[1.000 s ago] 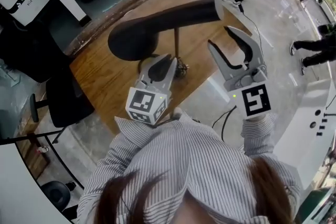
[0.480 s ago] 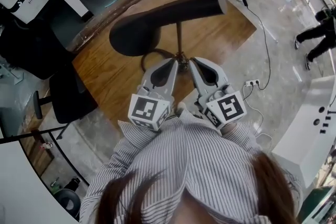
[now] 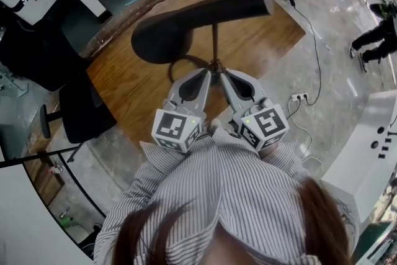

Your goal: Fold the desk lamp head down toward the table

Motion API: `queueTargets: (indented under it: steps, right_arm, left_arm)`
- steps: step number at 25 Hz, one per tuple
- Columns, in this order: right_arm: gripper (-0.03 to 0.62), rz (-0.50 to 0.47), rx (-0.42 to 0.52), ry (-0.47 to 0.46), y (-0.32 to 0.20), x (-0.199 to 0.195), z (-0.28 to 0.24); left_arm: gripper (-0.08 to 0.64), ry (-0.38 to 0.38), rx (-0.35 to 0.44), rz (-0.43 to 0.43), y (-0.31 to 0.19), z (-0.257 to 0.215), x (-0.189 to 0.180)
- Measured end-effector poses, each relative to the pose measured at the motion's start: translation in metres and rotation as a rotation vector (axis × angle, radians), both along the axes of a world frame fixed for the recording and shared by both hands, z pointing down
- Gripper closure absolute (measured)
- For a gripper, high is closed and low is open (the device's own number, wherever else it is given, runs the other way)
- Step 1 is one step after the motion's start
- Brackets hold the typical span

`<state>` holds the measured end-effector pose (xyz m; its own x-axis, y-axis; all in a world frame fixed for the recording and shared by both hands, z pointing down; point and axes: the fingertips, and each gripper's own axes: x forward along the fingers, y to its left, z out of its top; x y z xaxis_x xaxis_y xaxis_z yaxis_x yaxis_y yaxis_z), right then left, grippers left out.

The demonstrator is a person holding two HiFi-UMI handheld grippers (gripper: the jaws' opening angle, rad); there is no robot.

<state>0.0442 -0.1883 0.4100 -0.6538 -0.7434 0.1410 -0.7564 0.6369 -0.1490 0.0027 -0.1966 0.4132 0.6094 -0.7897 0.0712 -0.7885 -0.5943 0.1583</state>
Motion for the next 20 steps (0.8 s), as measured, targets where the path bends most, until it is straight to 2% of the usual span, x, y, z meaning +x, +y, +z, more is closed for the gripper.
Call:
queueTargets:
  steps: [12, 20]
  right_arm:
    - [0.592, -0.016, -0.035, 0.003, 0.0042, -0.0039, 0.0069]
    - [0.592, -0.01, -0.033, -0.001, 0.0057, -0.0004, 0.0091]
  left_arm:
    - [0.555, -0.011, -0.002, -0.019, 0.001, 0.0013, -0.0002]
    - [0.557, 0.011, -0.026, -0.034, 0.004, 0.0076, -0.003]
